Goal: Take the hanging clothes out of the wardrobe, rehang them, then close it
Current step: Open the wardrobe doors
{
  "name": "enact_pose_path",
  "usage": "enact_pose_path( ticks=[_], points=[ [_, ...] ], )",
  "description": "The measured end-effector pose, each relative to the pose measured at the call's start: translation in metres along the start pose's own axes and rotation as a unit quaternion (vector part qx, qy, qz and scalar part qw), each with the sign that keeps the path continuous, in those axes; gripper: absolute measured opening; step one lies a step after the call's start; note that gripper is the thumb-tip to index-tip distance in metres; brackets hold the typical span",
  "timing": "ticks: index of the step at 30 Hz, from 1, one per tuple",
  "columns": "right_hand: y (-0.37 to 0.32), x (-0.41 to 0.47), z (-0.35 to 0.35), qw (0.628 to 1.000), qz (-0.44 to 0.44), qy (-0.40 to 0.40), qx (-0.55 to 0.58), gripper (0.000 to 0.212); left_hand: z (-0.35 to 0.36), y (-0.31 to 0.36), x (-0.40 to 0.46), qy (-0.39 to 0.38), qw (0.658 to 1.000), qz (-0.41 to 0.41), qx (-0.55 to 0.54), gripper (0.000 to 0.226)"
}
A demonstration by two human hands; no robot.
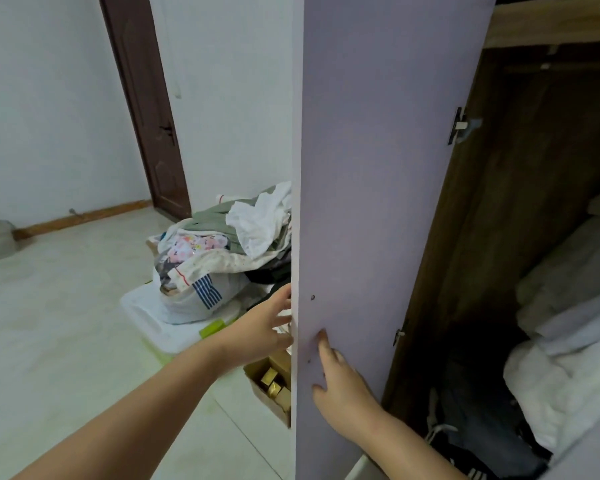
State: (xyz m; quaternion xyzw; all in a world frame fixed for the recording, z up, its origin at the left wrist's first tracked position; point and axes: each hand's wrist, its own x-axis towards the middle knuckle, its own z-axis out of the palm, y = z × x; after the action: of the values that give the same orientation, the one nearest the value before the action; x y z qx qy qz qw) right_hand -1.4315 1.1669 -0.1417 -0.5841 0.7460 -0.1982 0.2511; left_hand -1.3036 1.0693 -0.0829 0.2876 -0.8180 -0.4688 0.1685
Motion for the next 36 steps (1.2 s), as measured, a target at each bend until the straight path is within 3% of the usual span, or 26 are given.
enact_pose_path(
  ticks=[4, 9, 12, 19, 26, 36],
  points=[
    [-0.004, 0.006, 0.002, 1.000, 0.004, 0.006, -0.021, 0.078, -0.007, -0.013, 0.000, 0.025, 0.999, -0.018, 0.028, 0.068],
    [0.001, 0.002, -0.003, 0.999, 0.013, -0.022, -0.031, 0.069, -0.009, -0.024, -0.015, 0.052, 0.963, -0.069, 0.255, 0.041],
    [0.009, -0.005, -0.009, 0.999, 0.020, -0.027, -0.042, 0.057, -0.002, -0.017, -0.025, 0.038, 0.948, -0.069, 0.308, 0.029],
    [0.048, -0.037, -0.037, 0.992, 0.072, -0.081, -0.058, 0.040, 0.056, 0.027, -0.019, -0.024, 0.937, 0.011, 0.348, 0.030],
    [0.109, -0.096, -0.099, 0.993, 0.107, 0.002, -0.051, 0.024, 0.128, 0.062, 0.026, -0.065, 0.935, 0.032, 0.348, 0.032],
    [0.224, -0.164, -0.188, 0.976, 0.179, 0.070, -0.103, 0.030, 0.246, 0.119, 0.101, -0.102, 0.952, 0.063, 0.282, 0.030]
  ],
)
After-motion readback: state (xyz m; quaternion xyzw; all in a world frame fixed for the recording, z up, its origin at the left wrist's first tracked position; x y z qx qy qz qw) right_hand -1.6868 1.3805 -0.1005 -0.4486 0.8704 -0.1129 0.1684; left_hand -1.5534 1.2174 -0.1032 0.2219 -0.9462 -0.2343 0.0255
